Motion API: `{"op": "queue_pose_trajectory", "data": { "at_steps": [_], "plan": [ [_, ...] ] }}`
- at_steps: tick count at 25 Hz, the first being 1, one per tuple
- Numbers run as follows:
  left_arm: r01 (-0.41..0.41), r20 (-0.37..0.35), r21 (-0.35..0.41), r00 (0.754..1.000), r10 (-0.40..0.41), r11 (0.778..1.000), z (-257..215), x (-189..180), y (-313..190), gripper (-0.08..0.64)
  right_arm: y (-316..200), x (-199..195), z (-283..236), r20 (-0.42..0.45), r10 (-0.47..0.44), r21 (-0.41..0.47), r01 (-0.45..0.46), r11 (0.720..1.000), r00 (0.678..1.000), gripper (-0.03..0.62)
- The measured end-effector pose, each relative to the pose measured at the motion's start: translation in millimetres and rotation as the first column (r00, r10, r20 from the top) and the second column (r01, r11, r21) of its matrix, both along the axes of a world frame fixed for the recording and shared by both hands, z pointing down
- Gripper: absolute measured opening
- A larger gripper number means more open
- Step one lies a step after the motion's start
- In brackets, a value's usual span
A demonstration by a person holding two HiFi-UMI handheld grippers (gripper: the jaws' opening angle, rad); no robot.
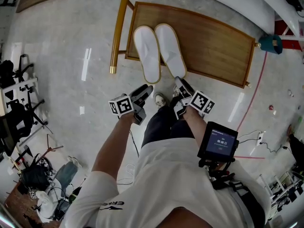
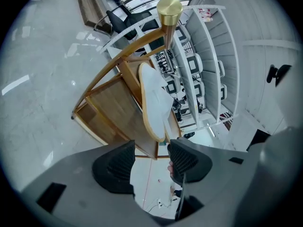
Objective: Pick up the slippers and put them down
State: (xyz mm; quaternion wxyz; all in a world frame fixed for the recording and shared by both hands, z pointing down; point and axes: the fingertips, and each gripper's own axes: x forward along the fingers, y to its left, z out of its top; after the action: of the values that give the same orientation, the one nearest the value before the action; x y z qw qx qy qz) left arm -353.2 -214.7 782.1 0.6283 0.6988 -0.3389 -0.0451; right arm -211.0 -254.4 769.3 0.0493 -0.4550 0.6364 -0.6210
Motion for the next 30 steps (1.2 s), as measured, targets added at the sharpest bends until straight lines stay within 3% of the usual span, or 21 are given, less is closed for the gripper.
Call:
{"op": "queue_pose_trajectory", "data": {
  "at_steps": [10, 21, 25, 30],
  "plan": [
    [-0.057, 0.022, 0.059, 0.998, 0.055, 0.997, -31.9, 12.3, 33.4, 0.209, 28.1, 0.3, -24.1, -0.012, -0.045, 0.019, 0.045, 0.999, 0.999, 0.167],
    [-0.053, 0.056, 0.252, 0.998, 0.04, 0.966, -116.1, 24.6, 26.4, 0.204, 34.3, -7.2, -107.9, -0.037, -0.126, 0.196, 0.131, 0.972, 0.991, 0.167],
    [-0.044, 0.097, 0.318, 0.995, 0.013, 0.947, -146.3, 23.4, 23.9, 0.172, 39.4, -9.4, -138.7, -0.071, -0.156, 0.262, 0.17, 0.95, 0.985, 0.167],
    [-0.064, 0.155, 0.434, 0.988, -0.005, 0.899, -191.5, 26.4, 22.4, 0.096, 44.3, -9.6, -180.0, -0.131, -0.175, 0.358, 0.212, 0.909, 0.976, 0.166]
  ]
}}
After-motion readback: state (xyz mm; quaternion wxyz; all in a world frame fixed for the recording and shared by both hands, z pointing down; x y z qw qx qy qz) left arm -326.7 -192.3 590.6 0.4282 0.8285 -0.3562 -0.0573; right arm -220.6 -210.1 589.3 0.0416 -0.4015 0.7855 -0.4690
